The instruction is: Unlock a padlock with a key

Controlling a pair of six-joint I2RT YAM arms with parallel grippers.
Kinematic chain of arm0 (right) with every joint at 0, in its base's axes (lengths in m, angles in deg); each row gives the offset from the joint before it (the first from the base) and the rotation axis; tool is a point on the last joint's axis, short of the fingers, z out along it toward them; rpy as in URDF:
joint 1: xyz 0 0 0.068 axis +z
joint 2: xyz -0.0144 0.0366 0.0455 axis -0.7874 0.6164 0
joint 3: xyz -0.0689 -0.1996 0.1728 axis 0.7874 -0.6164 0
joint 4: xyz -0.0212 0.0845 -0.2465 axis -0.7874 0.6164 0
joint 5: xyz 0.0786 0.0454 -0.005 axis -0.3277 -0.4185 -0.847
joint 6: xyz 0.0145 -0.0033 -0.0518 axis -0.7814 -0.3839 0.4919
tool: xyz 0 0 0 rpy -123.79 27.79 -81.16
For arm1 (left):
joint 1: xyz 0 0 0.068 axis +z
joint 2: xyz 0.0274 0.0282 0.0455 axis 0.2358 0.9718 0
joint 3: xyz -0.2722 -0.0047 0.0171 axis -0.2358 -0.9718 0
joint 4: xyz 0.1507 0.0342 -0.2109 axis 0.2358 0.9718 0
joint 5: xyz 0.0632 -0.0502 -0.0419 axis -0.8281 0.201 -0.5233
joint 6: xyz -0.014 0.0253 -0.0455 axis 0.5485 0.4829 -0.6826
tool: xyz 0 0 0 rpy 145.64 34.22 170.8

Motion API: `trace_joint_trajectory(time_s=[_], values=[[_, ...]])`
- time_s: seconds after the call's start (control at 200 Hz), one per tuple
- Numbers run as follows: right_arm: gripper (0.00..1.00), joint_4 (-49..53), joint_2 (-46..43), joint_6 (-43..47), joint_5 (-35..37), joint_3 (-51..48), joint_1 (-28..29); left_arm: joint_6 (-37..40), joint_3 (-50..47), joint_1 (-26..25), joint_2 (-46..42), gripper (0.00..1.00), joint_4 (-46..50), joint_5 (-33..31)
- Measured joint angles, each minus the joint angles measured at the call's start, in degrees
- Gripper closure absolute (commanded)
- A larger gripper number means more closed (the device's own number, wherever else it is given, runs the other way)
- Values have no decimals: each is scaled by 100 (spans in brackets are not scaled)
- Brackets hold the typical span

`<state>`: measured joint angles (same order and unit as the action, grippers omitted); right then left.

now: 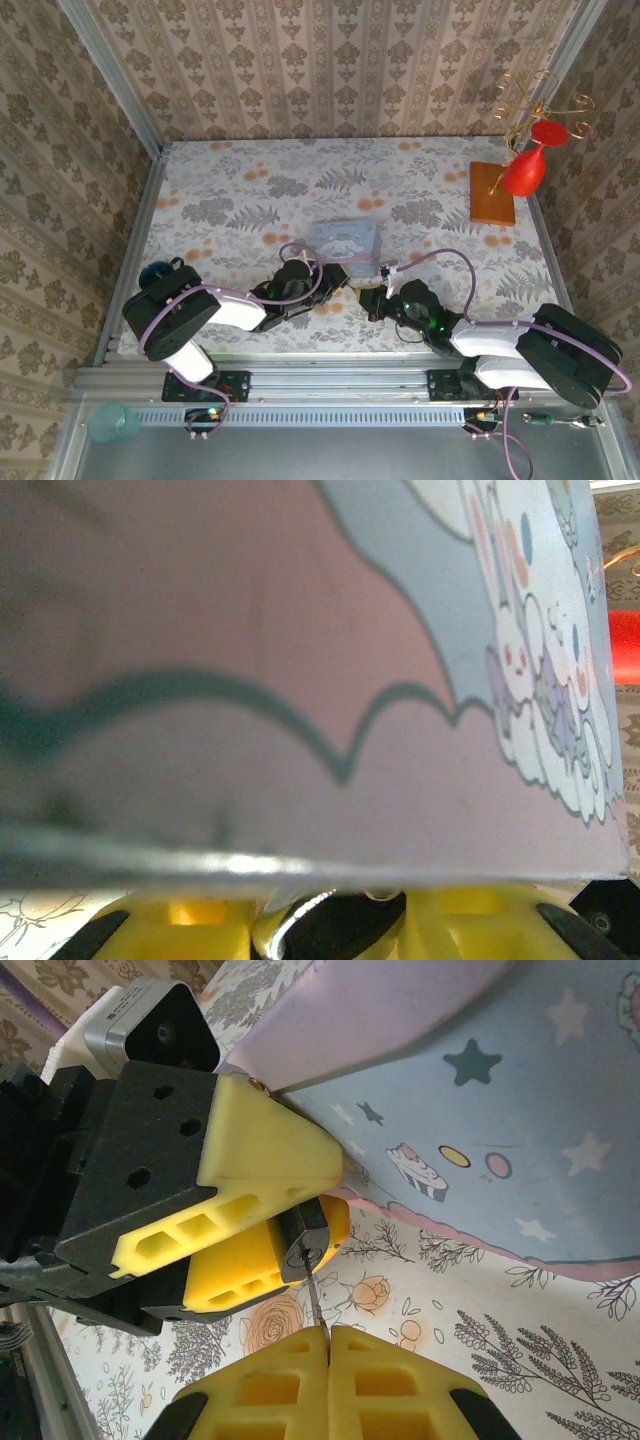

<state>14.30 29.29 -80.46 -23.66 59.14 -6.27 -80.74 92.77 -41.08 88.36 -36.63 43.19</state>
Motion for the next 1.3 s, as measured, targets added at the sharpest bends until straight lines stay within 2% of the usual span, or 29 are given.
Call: trace_joint_trajectory(time_s=[0.745,1.3], values=[[100,-262,-20,2,98,-173,79,0,2,0,24,89,-101,55],[100,-116,-424,9,111,-264,98,2,72,0,98,89,-153,111]])
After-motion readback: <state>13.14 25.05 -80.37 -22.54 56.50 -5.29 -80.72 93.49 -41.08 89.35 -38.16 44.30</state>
